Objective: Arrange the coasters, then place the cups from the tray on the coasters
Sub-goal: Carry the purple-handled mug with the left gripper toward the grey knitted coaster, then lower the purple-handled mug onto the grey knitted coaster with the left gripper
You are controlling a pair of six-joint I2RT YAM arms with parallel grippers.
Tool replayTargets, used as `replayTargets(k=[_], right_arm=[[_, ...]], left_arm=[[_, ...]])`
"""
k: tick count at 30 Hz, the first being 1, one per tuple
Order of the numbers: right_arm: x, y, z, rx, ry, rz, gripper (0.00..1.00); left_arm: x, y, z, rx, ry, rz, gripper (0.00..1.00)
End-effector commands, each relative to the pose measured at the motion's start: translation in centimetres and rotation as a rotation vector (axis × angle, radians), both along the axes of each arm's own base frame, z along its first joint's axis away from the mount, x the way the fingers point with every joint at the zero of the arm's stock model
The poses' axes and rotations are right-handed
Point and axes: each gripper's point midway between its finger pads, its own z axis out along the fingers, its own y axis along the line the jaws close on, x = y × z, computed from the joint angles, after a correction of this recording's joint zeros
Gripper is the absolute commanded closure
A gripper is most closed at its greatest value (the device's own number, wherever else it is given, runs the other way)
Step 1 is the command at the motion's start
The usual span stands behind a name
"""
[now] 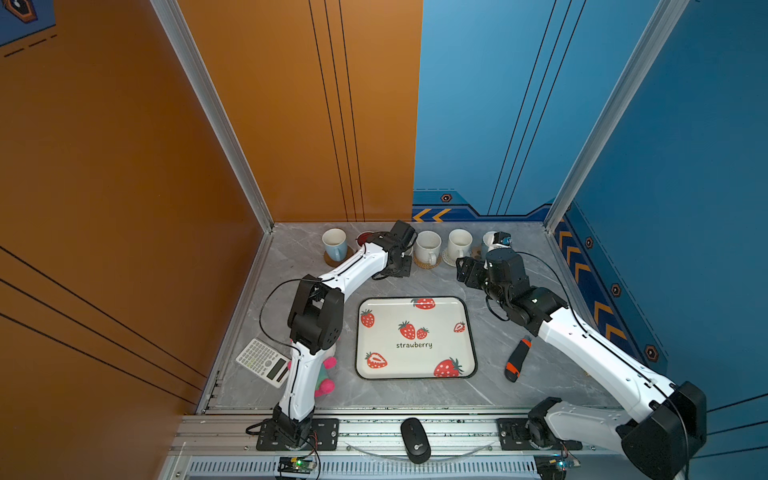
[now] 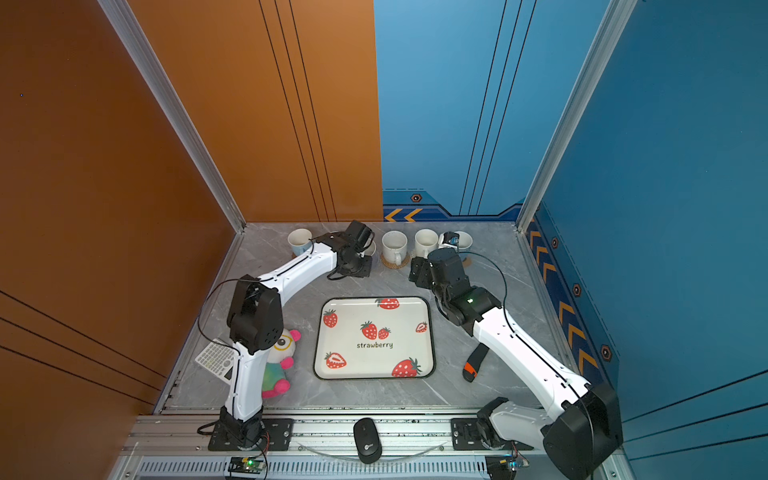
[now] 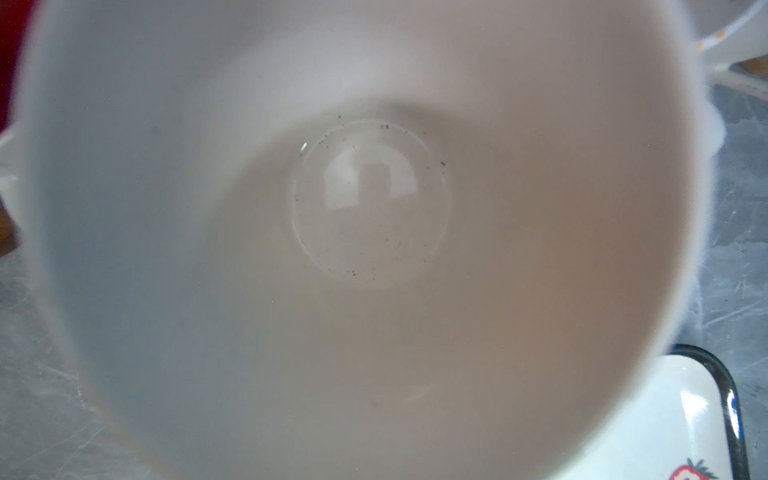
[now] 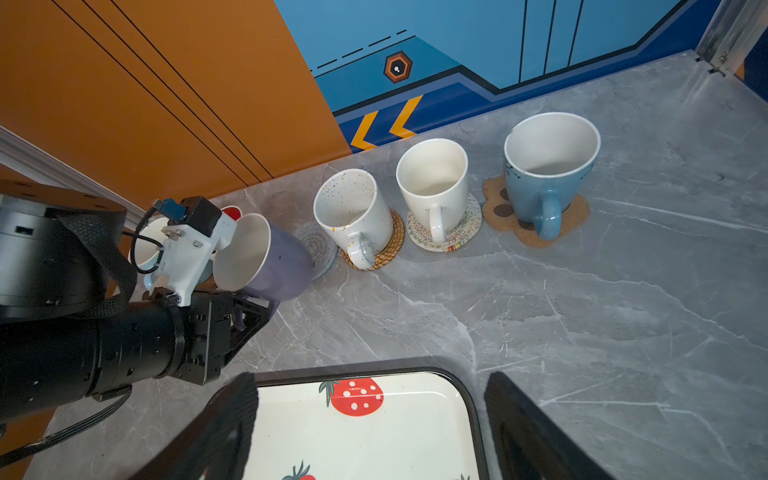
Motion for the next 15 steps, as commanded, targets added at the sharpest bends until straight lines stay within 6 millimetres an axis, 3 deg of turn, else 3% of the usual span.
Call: replayTargets(k=[1,15], right_arm=[[-0.5,-1.1,-0.3,-0.033,0.006,-0.020,0.16],[-0.5,-1.7,-0.5,-0.030,0.007,-0.033,0.15]], left_arm=[[2.4,0.3,2.2,-0.014,-0.084,0.028,1.00],[4.6,0.6,1.0,-0.032,-0.076,0.066,1.00]])
